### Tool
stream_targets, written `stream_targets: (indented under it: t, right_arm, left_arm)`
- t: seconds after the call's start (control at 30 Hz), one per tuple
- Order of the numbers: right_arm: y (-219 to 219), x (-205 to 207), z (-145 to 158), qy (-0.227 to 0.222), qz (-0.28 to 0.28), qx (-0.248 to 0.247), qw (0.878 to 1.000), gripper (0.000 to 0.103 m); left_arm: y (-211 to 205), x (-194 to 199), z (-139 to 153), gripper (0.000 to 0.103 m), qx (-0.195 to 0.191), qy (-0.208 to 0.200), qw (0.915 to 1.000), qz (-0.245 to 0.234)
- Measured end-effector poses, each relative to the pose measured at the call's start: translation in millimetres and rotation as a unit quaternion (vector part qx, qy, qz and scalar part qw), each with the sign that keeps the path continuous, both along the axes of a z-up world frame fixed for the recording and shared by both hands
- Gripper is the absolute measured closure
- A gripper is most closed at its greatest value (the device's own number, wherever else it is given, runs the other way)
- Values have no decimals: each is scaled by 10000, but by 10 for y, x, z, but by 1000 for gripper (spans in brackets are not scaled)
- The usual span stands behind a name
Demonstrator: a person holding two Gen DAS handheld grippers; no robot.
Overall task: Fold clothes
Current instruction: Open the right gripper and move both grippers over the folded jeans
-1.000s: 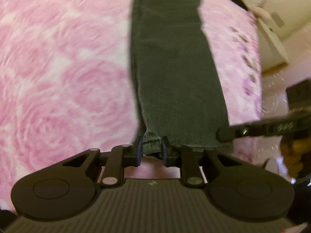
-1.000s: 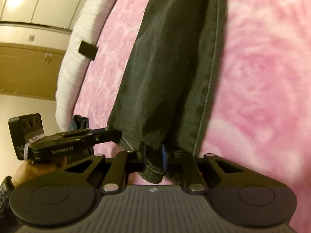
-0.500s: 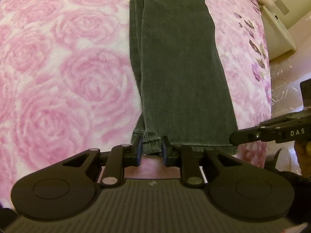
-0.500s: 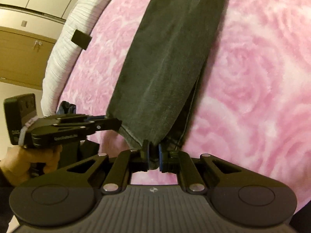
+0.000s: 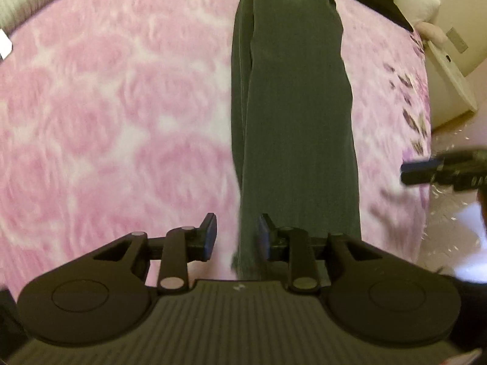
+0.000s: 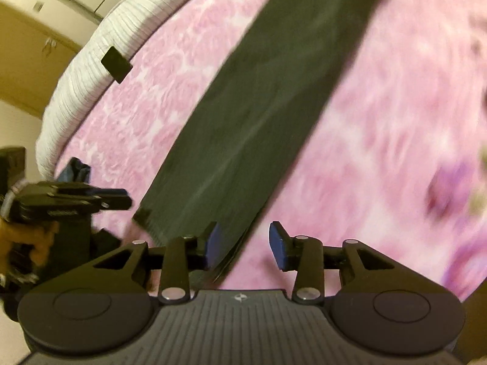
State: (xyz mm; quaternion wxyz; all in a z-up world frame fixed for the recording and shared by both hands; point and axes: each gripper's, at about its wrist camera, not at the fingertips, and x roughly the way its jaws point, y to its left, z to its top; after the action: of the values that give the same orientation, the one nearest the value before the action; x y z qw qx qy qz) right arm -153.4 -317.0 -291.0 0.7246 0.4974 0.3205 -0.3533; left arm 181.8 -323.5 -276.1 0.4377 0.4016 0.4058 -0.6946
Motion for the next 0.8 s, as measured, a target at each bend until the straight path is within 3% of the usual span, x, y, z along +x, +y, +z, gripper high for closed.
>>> stream_targets:
  t: [0.17,0.23,0.3,0.4,0.57,0.63,0.73,0.8]
  right_arm:
    - [-724,-53,350,592,868,-923,9902,57]
    - [-1092,-51,427,851,1405,-1332,9774,57]
    - [-1513,-45,469,1117,2110,-1801,9542,57]
    - [-2194,41,402,1556,3355,-2532,8939,58]
    - [-3184,259,160,1966,5182,-3384,7605,58]
    - [-3469,379,29,2049,5703,-3524,7132,58]
    - [-3796,592,-186,2189,6250,-3596,6574,58]
    - [-3913,734,-309,2226,6545,-3613,6258,58]
  left_arm:
    - [-476,-312,68,67,-323,24,9994,96]
    - [-710,-472,38,67,-384,46,9992,137]
    - [-939,-633,-47,67,-424,-3,9989,219]
    - [-1269,-852,-187,67,-494,-104,9976,483]
    - [-1695,-1091,-382,68,-495,-190,9944,918]
    - [-1809,-1153,-458,70,-415,-180,9937,1023]
    - [-1905,-1208,-572,76,-286,-211,9931,1122]
    - [-1926,-1239,-633,88,-199,-227,9931,1132]
